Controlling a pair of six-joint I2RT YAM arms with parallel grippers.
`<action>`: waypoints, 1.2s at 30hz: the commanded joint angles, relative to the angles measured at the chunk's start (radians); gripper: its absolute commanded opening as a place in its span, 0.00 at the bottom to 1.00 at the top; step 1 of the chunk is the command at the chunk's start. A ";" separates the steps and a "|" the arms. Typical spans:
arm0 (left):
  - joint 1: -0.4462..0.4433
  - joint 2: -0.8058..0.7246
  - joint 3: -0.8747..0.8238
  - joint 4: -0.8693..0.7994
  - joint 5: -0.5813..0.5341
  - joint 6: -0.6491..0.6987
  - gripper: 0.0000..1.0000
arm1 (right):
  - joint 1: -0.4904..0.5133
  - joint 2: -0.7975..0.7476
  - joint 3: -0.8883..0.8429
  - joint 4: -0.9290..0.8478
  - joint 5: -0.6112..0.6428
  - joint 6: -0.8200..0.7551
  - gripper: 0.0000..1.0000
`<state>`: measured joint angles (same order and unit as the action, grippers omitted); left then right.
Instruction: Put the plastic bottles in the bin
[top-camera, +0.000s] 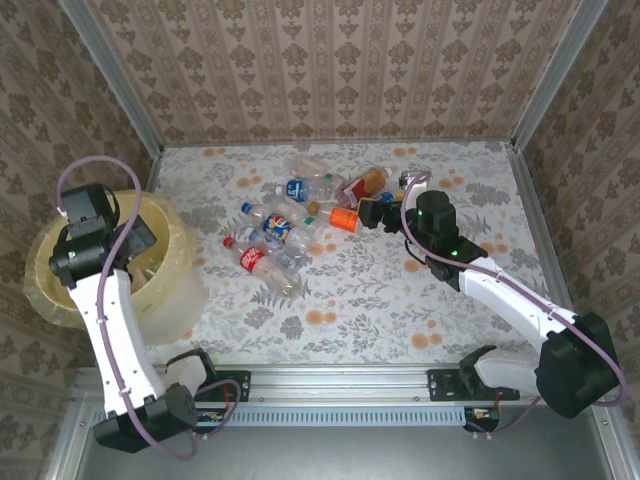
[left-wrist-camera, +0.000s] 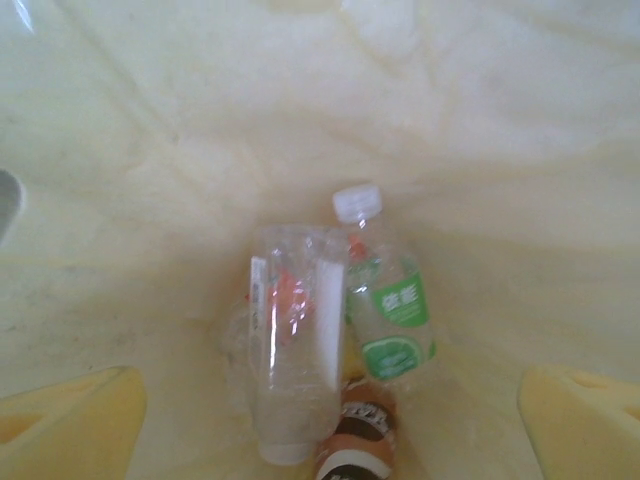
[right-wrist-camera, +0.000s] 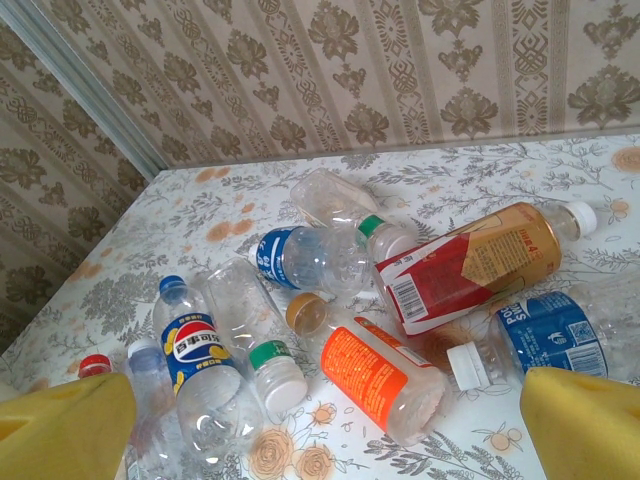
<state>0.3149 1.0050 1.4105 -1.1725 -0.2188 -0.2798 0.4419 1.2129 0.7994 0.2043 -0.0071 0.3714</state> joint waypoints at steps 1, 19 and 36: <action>-0.027 -0.073 0.039 0.049 0.070 -0.001 0.99 | -0.006 -0.026 -0.005 0.006 0.001 0.015 1.00; -0.502 -0.131 -0.080 0.538 0.376 -0.198 1.00 | -0.008 -0.034 -0.023 0.023 0.016 0.063 1.00; -0.906 0.312 -0.125 0.450 -0.062 -0.486 1.00 | -0.055 -0.096 -0.101 0.002 0.049 0.115 1.00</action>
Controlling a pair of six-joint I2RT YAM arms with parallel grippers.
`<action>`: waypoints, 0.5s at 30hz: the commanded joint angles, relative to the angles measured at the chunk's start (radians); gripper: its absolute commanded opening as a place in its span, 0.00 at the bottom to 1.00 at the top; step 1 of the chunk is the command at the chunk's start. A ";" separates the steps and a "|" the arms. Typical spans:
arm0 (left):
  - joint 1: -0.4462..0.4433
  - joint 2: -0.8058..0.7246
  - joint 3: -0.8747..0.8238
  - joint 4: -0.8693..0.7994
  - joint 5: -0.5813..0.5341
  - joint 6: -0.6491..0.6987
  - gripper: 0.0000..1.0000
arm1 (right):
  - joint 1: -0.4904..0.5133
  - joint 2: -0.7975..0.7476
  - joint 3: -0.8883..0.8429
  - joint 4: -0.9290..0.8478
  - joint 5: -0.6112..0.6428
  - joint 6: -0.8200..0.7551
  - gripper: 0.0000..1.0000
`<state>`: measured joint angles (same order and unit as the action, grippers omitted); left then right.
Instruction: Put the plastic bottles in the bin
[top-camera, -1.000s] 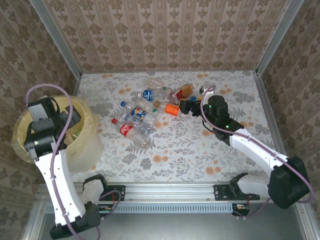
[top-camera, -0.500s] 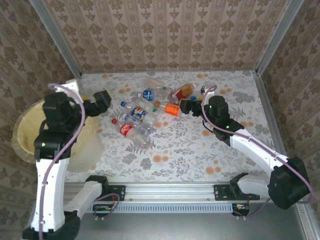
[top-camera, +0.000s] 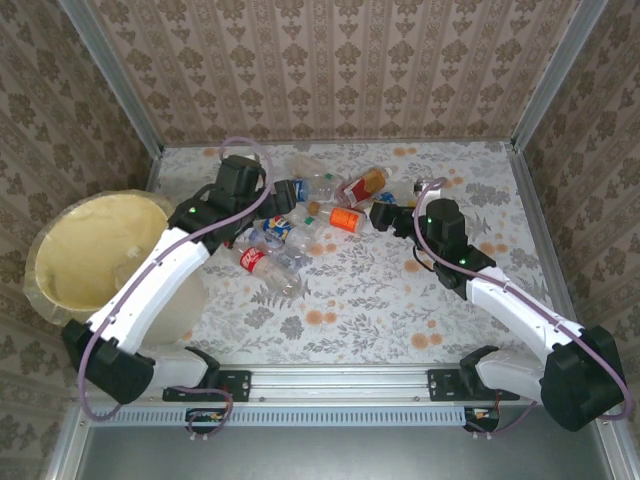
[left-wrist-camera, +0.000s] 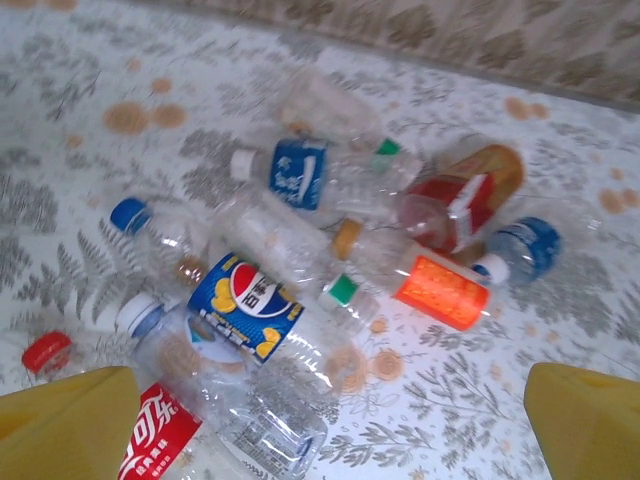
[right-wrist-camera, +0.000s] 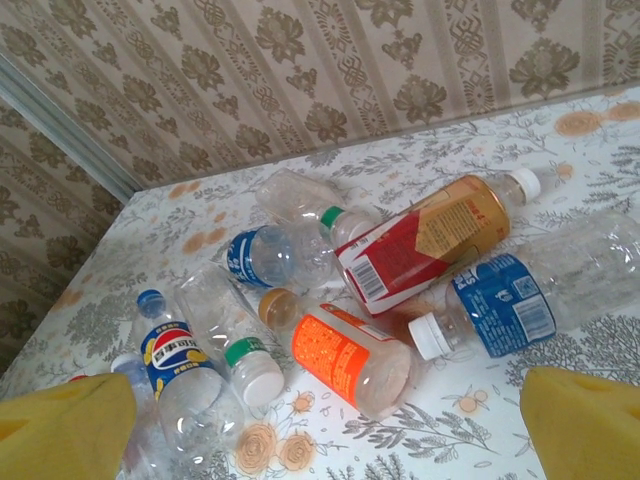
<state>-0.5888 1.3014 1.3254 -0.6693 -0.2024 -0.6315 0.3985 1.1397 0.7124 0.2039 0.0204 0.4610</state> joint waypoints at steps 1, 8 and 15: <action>-0.001 0.025 -0.064 -0.063 -0.097 -0.174 1.00 | -0.015 -0.024 -0.014 0.000 0.022 0.026 1.00; 0.059 0.033 -0.250 -0.064 -0.128 -0.418 1.00 | -0.030 -0.029 -0.014 -0.012 0.022 0.030 1.00; 0.119 0.082 -0.406 0.021 -0.075 -0.534 0.91 | -0.035 -0.026 -0.011 -0.015 0.019 0.041 1.00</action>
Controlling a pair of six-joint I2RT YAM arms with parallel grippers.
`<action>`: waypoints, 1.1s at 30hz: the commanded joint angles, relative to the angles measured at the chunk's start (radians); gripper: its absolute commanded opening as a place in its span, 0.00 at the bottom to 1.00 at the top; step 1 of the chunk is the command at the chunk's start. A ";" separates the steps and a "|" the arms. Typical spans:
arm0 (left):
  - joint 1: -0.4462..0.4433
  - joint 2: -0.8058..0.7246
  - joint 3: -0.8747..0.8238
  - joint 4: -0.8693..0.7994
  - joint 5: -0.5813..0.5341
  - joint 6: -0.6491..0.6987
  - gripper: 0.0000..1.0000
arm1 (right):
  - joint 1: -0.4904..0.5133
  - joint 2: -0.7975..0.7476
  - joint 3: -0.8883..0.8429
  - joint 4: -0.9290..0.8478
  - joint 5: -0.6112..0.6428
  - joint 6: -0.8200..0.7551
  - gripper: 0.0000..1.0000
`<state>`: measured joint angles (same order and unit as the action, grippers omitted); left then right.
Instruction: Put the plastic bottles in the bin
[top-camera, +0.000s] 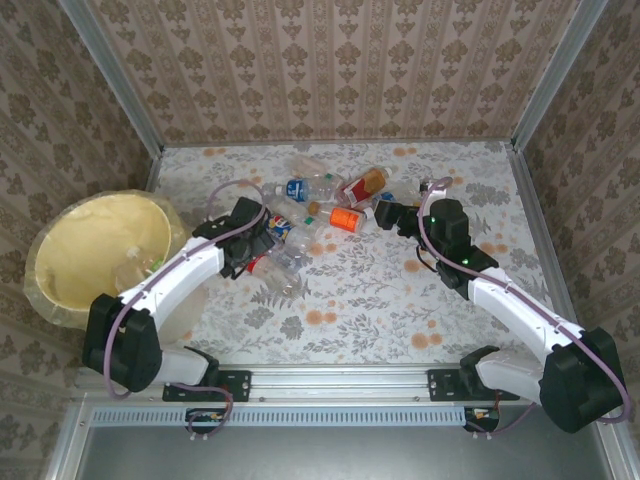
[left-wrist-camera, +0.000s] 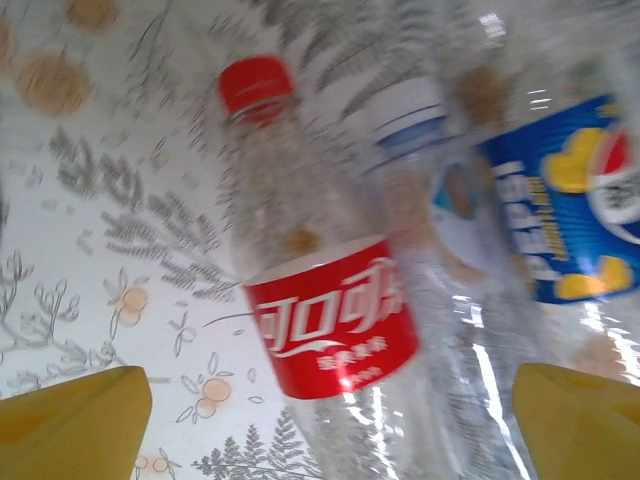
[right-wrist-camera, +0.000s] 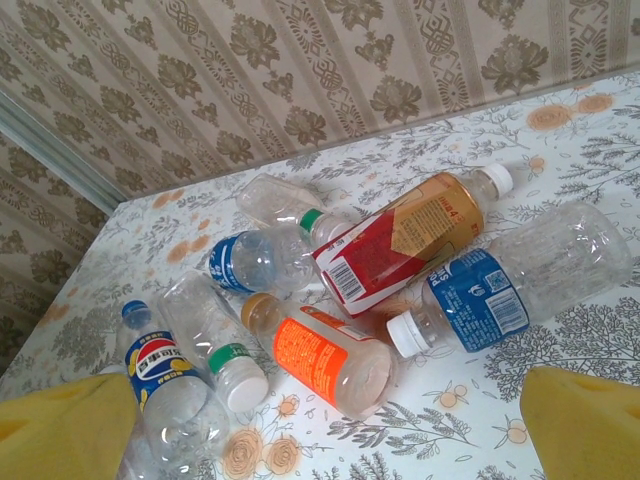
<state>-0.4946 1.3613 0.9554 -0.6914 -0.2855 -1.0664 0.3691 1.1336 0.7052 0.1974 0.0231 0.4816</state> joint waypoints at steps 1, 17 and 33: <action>0.032 0.027 -0.050 0.064 0.026 -0.103 0.90 | -0.006 -0.020 -0.002 -0.009 0.016 0.020 1.00; 0.083 0.151 -0.108 0.232 0.074 -0.115 0.71 | -0.008 -0.026 0.018 -0.055 -0.009 0.025 1.00; 0.067 0.144 -0.170 0.378 0.114 -0.051 0.53 | -0.009 -0.040 0.010 -0.056 -0.016 0.028 1.00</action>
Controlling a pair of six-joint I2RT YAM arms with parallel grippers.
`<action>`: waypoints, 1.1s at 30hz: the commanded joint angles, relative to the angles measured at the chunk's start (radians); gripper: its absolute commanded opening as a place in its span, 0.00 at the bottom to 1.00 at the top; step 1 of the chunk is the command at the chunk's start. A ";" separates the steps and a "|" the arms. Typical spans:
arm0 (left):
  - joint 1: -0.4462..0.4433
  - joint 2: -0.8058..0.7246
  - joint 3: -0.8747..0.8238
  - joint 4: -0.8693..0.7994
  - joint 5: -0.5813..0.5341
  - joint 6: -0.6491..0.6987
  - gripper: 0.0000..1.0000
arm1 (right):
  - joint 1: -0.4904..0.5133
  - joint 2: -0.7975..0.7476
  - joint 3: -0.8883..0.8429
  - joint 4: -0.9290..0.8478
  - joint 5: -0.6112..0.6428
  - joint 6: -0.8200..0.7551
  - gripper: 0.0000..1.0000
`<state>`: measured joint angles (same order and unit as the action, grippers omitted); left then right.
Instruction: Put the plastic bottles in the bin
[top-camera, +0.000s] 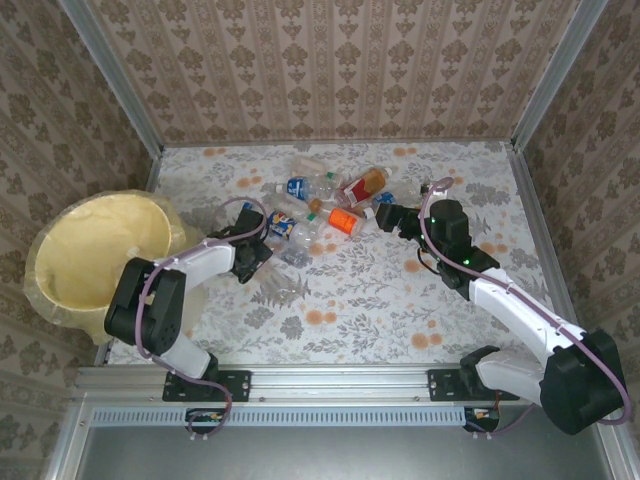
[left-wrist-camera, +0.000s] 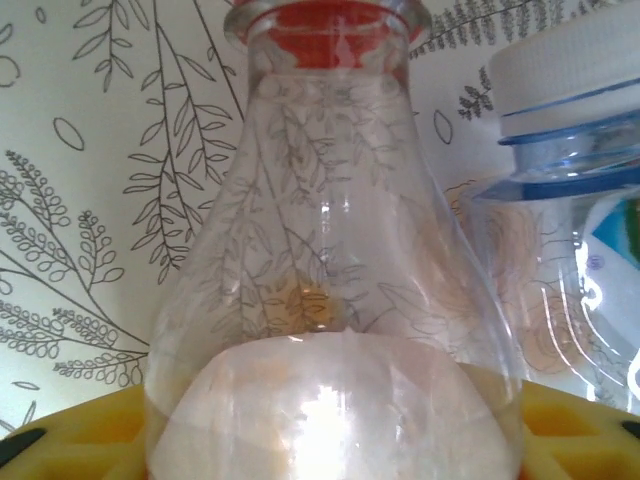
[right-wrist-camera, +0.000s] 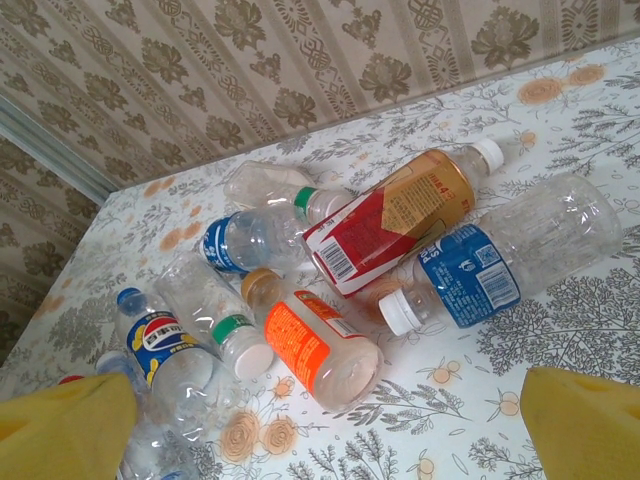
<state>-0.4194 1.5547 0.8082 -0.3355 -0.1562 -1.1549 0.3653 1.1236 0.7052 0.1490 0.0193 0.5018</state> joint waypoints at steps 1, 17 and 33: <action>-0.011 -0.070 -0.026 0.020 -0.026 0.054 0.52 | -0.005 -0.033 0.007 -0.003 -0.012 0.008 1.00; -0.154 -0.452 0.211 -0.047 -0.150 0.520 0.55 | -0.005 -0.019 0.004 0.051 -0.021 0.012 1.00; -0.150 -0.641 0.523 -0.156 -0.172 0.925 0.54 | -0.003 -0.036 -0.014 0.113 -0.045 -0.009 1.00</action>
<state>-0.5690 0.9539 1.2617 -0.4366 -0.2821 -0.3481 0.3645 1.1053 0.6945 0.2169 -0.0082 0.5014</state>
